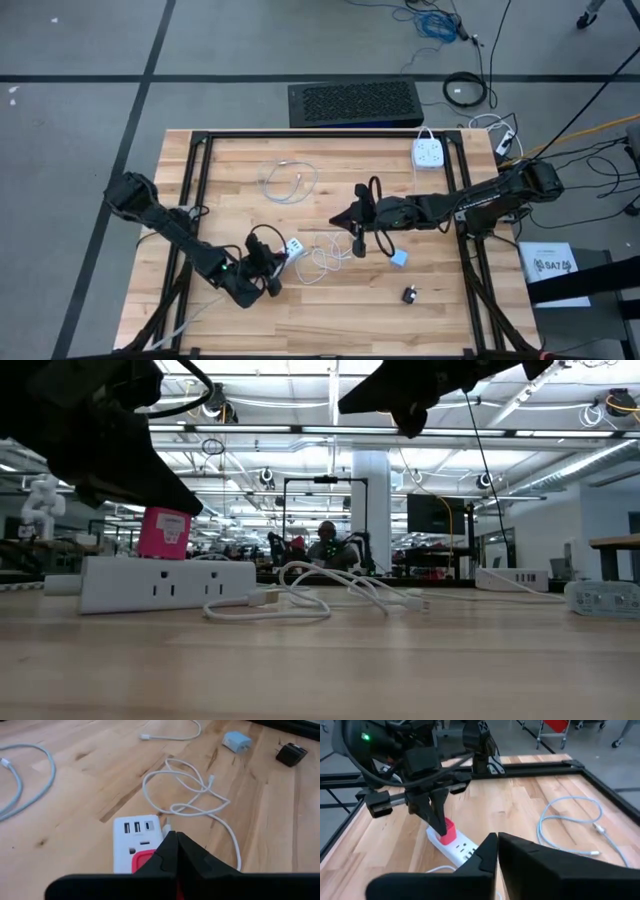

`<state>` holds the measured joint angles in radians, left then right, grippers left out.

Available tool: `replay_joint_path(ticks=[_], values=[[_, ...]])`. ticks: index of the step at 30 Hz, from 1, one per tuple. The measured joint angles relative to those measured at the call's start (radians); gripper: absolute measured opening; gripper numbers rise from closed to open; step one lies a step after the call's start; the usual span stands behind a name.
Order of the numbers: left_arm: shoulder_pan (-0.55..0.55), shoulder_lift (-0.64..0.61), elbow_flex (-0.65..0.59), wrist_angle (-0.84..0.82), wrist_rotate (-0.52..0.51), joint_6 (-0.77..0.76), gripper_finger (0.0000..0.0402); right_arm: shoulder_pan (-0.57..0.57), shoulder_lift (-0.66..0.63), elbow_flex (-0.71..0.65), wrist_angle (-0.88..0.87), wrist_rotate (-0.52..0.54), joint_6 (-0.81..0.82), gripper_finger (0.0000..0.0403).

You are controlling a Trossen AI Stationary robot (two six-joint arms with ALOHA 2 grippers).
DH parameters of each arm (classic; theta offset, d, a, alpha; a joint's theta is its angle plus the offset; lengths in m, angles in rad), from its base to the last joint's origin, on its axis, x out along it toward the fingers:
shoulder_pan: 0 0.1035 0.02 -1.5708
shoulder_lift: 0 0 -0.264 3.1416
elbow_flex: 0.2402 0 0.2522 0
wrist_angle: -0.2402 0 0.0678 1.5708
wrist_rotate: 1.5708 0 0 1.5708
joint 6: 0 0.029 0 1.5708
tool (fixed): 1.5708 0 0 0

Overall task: Insert USB
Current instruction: Insert the pink charger adapter into the bottom white outlet extension, then insert the black charger adapter into the bottom white outlet extension

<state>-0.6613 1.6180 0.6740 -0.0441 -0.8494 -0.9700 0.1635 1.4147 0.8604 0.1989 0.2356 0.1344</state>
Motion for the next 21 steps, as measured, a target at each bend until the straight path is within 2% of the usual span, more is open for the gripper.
replay_joint_path(ticks=[8,13,17,21], values=[[0.0,-0.019,-0.01,-0.008,0.0,-0.013,0.0003,0.0,0.0,0.0,-0.009,0.0,0.029,0.0012],[0.0,-0.089,-0.016,-0.033,0.023,0.058,0.0005,0.001,-0.014,0.0,-0.027,-0.005,0.066,0.0034],[0.001,-0.137,-0.018,-0.04,0.04,0.117,0.001,0.012,-0.064,0.0,-0.133,-0.047,0.093,0.0063],[0.0,-0.164,-0.018,-0.032,0.034,0.154,0.0011,0.041,-0.123,0.0,-0.337,-0.106,0.116,0.0089]])
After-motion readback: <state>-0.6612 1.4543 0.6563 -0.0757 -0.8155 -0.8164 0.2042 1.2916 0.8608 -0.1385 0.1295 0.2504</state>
